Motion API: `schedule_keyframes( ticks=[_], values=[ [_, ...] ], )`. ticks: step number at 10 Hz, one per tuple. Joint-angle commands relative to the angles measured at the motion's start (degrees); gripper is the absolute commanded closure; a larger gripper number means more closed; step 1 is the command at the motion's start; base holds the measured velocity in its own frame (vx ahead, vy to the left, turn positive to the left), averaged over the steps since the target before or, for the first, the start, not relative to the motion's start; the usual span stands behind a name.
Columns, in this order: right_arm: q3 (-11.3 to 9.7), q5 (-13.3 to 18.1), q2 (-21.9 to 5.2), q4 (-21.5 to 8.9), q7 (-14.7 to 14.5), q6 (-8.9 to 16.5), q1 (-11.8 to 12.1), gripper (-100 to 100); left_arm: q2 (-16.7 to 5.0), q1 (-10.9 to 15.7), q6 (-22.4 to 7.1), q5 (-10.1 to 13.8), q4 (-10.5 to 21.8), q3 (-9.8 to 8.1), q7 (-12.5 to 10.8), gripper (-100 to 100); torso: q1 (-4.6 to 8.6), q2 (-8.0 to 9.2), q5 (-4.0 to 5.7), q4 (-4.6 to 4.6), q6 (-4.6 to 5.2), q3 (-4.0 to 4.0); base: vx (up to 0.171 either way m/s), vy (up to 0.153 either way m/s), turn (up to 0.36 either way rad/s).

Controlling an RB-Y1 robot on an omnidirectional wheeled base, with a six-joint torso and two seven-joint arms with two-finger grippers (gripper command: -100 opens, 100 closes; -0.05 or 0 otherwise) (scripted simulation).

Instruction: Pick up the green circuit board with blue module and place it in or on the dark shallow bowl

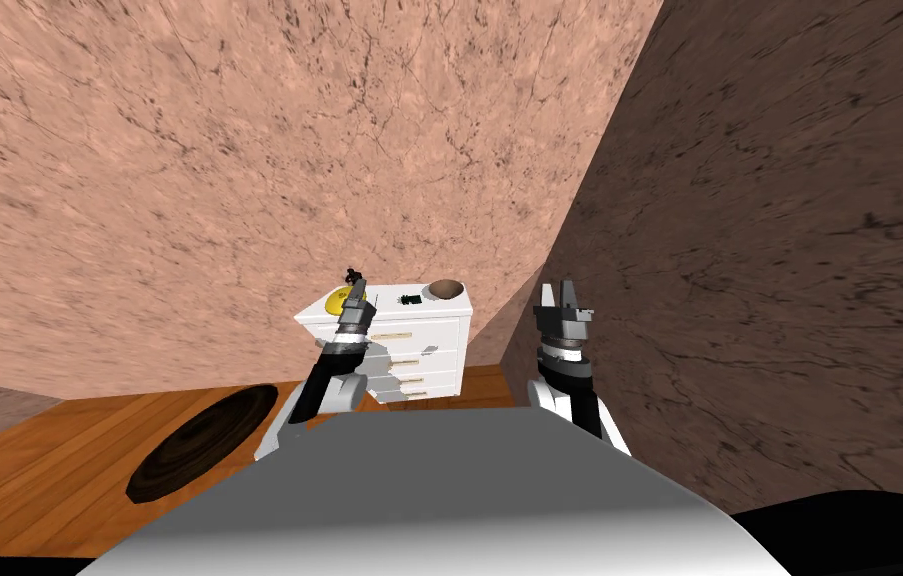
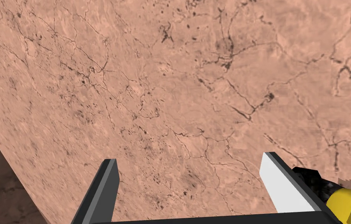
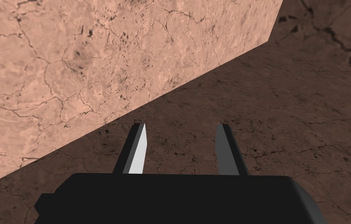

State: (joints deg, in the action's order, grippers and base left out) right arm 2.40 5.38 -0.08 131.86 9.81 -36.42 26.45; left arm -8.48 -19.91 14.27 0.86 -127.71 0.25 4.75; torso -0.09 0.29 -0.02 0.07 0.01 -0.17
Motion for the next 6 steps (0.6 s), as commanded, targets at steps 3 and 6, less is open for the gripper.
schedule_keyframes(
  ticks=[3, 6],
  values=[
    [0.0, 0.0, 0.0, 0.0, 0.0, 0.0, 0.0, 0, -1.6, 3.84, -6.39, -0.87, 0.8, -0.36, -1.42, -100, -0.03, 0.02, -0.01, 0.0, 0.0, -0.01, -0.085, 0.043, 0.059],
    [0.0, 0.0, 0.0, 0.0, 0.0, 0.0, 0.0, 0, -2.13, 5.88, -10.83, -1.29, 1.28, -0.55, -2.09, -100, 0.06, -0.1, 0.01, -0.02, 0.0, 0.06, -0.057, 0.022, 0.041]
  ],
)
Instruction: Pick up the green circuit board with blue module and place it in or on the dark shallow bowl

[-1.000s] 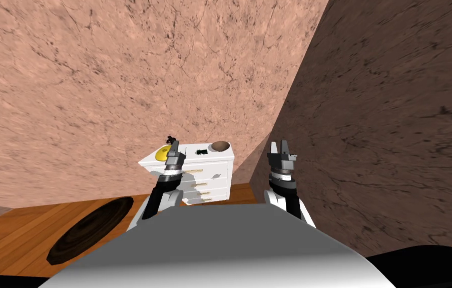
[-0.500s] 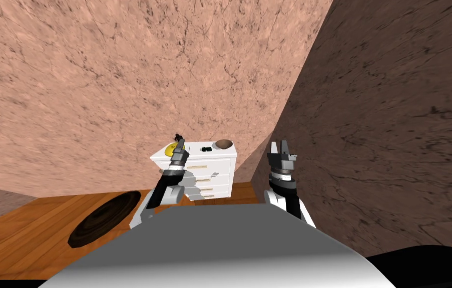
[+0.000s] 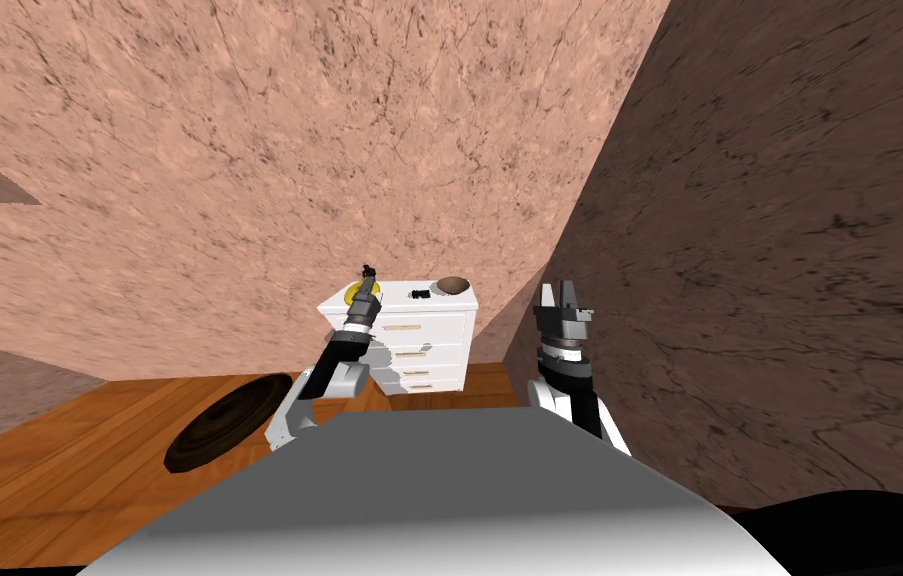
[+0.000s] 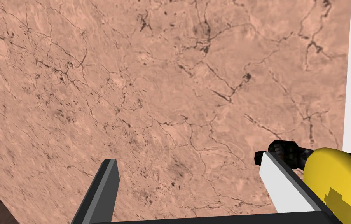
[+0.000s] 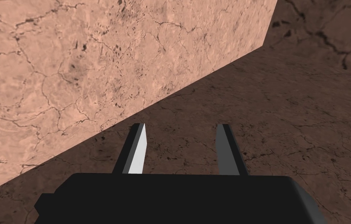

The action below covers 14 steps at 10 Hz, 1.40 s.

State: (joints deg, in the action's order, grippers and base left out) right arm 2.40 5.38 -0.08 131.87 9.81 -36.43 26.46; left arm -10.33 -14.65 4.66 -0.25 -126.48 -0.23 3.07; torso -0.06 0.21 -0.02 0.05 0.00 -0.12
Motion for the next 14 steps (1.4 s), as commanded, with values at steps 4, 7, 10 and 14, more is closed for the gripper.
schedule_keyframes(
  ticks=[4, 7, 10, 14],
  values=[
    [0.0, 0.0, 0.0, 0.0, 0.0, 0.0, 0.0, 0, -0.69, 2.79, -7.64, -0.6, 0.62, -0.3, -1.07, -100, -0.1, 0.05, -0.03, 0.01, 0.01, -0.04, -0.064, 0.036, 0.039],
    [0.0, 0.0, 0.0, 0.0, 0.0, 0.0, 0.0, 0, -0.99, 5.08, -12.12, -1.01, 1.28, -0.55, -1.71, -100, -0.01, -0.01, -0.01, 0.0, 0.01, 0.0, -0.049, 0.022, 0.044],
    [0.0, 0.0, 0.0, 0.0, 0.0, 0.0, 0.0, 0, -1.17, 7.47, -16.73, -1.42, 2.02, -0.83, -2.32, -100, -0.01, 0.02, -0.01, 0.01, 0.01, -0.02, -0.054, 0.023, 0.04],
    [0.0, 0.0, 0.0, 0.0, 0.0, 0.0, 0.0, 0, -1.27, 12.51, -23.39, -2.16, 3.73, -1.48, -3.41, -100, 0.04, -0.08, 0.0, -0.01, 0.01, 0.04, -0.048, 0.022, 0.05]
  ],
)
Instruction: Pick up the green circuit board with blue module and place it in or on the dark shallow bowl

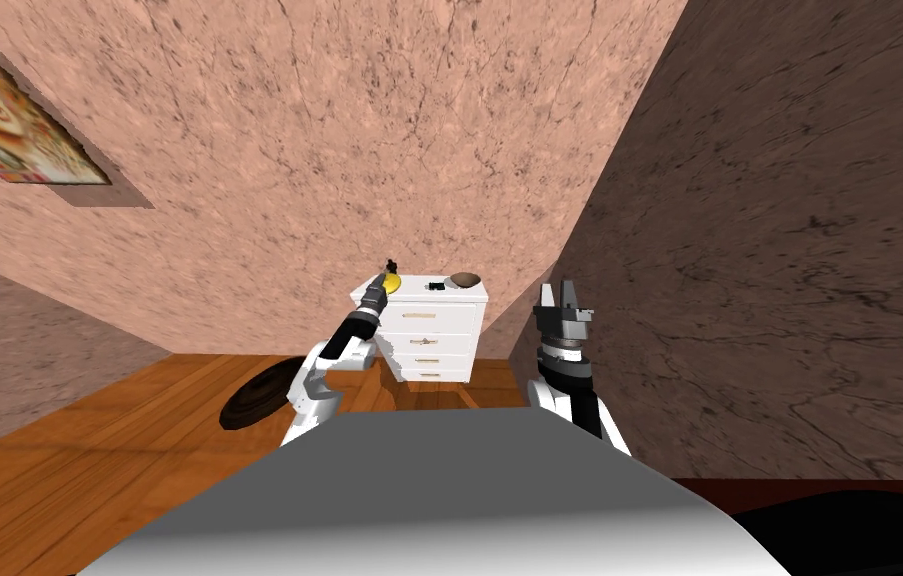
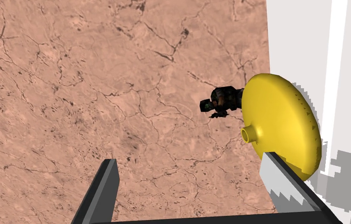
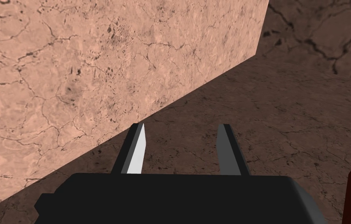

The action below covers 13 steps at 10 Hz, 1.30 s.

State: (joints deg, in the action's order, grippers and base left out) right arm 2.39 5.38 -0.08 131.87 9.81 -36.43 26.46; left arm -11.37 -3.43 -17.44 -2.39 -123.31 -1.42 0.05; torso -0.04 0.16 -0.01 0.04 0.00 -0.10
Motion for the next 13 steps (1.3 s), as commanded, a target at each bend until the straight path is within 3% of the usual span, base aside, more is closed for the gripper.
schedule_keyframes(
  ticks=[1, 2, 3, 5, 6, 8, 9, 11, 12, 13],
  values=[
    [0.0, 0.0, 0.0, 0.0, 0.0, 0.0, 0.0, 0, -0.23, 1.29, -2.86, -0.01, 0.56, -0.29, -0.39, -100, 0.0, 0.0, 0.0, 0.0, 0.0, 0.0, -0.052, 0.024, 0.055],
    [0.0, 0.0, 0.0, 0.0, 0.0, 0.0, 0.0, 0, -0.23, 1.29, -4.1, -0.01, 0.56, -0.29, -0.39, -100, -0.01, 0.02, 0.0, 0.01, 0.0, -0.01, -0.023, 0.013, -0.001],
    [0.0, 0.0, 0.0, 0.0, 0.0, 0.0, 0.0, 0, -0.19, 3.92, -6.12, -0.34, 1.52, -0.65, -0.86, -100, 0.03, -0.05, 0.0, -0.01, 0.01, 0.02, -0.049, 0.02, 0.073],
    [0.0, 0.0, 0.0, 0.0, 0.0, 0.0, 0.0, 0, -0.19, 3.92, -8.9, -0.34, 1.52, -0.65, -0.86, -100, 0.02, 0.0, 0.0, 0.0, 0.01, 0.0, -0.031, 0.013, 0.023],
    [0.0, 0.0, 0.0, 0.0, 0.0, 0.0, 0.0, 0, -0.1, 6.61, -10.93, -0.64, 2.54, -1.04, -1.25, -100, 0.05, -0.07, 0.01, -0.01, 0.01, 0.03, -0.035, 0.019, 0.069],
    [0.0, 0.0, 0.0, 0.0, 0.0, 0.0, 0.0, 0, -0.1, 6.61, -13.7, -0.64, 2.54, -1.04, -1.25, -100, 0.03, -0.02, 0.0, -0.01, 0.0, 0.01, -0.031, 0.012, 0.024],
    [0.0, 0.0, 0.0, 0.0, 0.0, 0.0, 0.0, 0, 0.01, 9.36, -15.76, -0.9, 3.61, -1.45, -1.57, -100, 0.06, -0.06, 0.01, -0.01, 0.01, 0.03, -0.034, 0.012, 0.061],
    [0.0, 0.0, 0.0, 0.0, 0.0, 0.0, 0.0, 0, 0.01, 9.36, -18.46, -0.9, 3.61, -1.45, -1.57, -100, 0.06, -0.04, 0.01, -0.01, 0.01, 0.02, -0.026, 0.006, 0.025],
    [0.0, 0.0, 0.0, 0.0, 0.0, 0.0, 0.0, 0, 0.15, 12.11, -20.13, -1.11, 4.74, -1.89, -1.82, -100, 0.09, -0.08, 0.01, -0.02, 0.01, 0.04, -0.026, 0.01, 0.086],
    [0.0, 0.0, 0.0, 0.0, 0.0, 0.0, 0.0, 0, 0.15, 12.15, -21.72, -1.11, 4.74, -1.89, -1.82, -100, 0.07, -0.08, 0.01, -0.01, 0.0, 0.04, -0.027, 0.005, 0.032]
  ],
)
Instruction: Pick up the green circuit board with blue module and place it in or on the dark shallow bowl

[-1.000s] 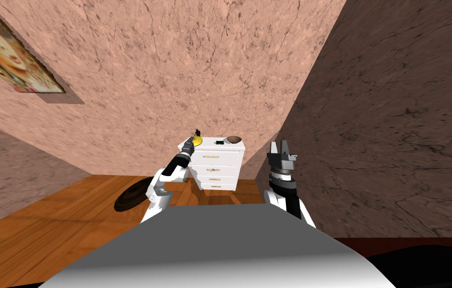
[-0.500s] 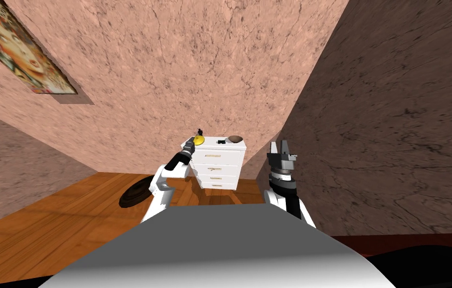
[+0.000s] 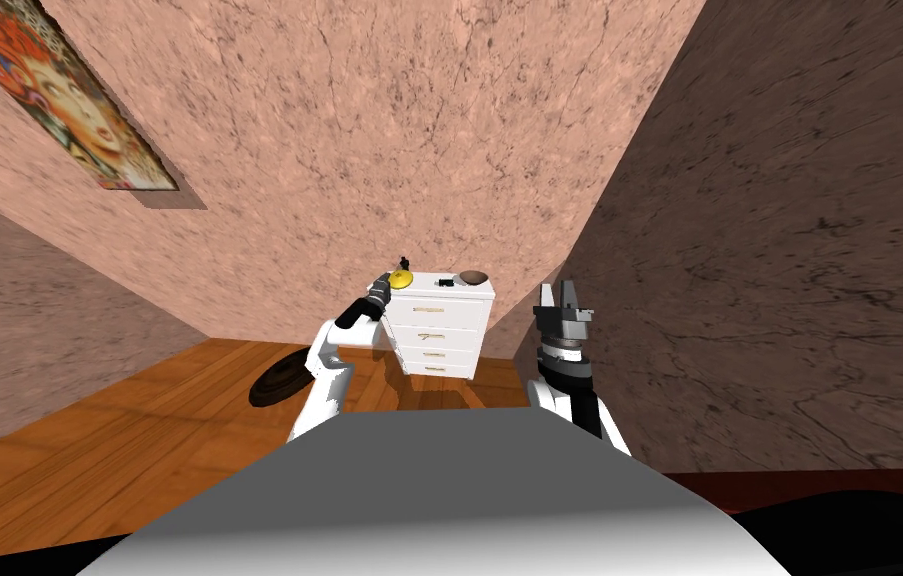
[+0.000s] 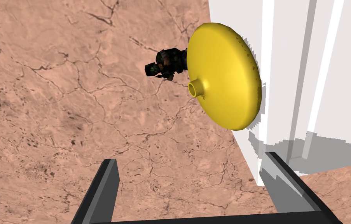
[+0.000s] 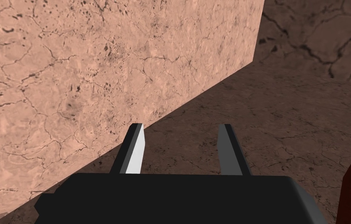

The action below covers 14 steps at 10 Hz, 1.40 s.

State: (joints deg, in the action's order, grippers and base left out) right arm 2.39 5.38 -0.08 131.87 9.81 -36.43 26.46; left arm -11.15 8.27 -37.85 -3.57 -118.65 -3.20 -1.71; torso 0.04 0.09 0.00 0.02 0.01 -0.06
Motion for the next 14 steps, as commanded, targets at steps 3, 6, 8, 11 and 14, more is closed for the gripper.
schedule_keyframes(
  ticks=[3, 6, 8, 11, 14],
  values=[
    [0.0, 0.0, 0.0, 0.0, 0.0, 0.0, 0.0, 0, 0.07, 3.28, -6.36, -0.11, 1.27, -0.57, -0.21, -100, 0.03, -0.03, 0.01, 0.0, 0.0, 0.02, -0.018, -0.001, 0.029],
    [0.0, 0.0, 0.0, 0.0, 0.0, 0.0, 0.0, 0, 0.23, 6.14, -10.79, -0.24, 2.51, -1.06, -0.27, -100, 0.03, -0.06, 0.01, -0.01, 0.0, 0.03, -0.011, -0.002, 0.029],
    [0.0, 0.0, 0.0, 0.0, 0.0, 0.0, 0.0, 0, 0.39, 9.01, -13.89, -0.32, 3.81, -1.58, -0.25, -100, 0.05, -0.07, 0.01, -0.02, 0.0, 0.04, -0.006, -0.009, 0.029],
    [0.0, 0.0, 0.0, 0.0, 0.0, 0.0, 0.0, 0, 0.55, 11.85, -18.53, -0.35, 5.16, -2.11, -0.13, -100, 0.07, -0.09, 0.02, -0.02, 0.0, 0.05, -0.001, -0.013, 0.026],
    [0.0, 0.0, 0.0, 0.0, 0.0, 0.0, 0.0, 0, 0.7, 14.68, -22.87, -0.34, 6.56, -2.67, 0.07, -100, 0.08, -0.11, 0.02, -0.03, 0.0, 0.06, 0.005, -0.018, 0.022]
  ],
)
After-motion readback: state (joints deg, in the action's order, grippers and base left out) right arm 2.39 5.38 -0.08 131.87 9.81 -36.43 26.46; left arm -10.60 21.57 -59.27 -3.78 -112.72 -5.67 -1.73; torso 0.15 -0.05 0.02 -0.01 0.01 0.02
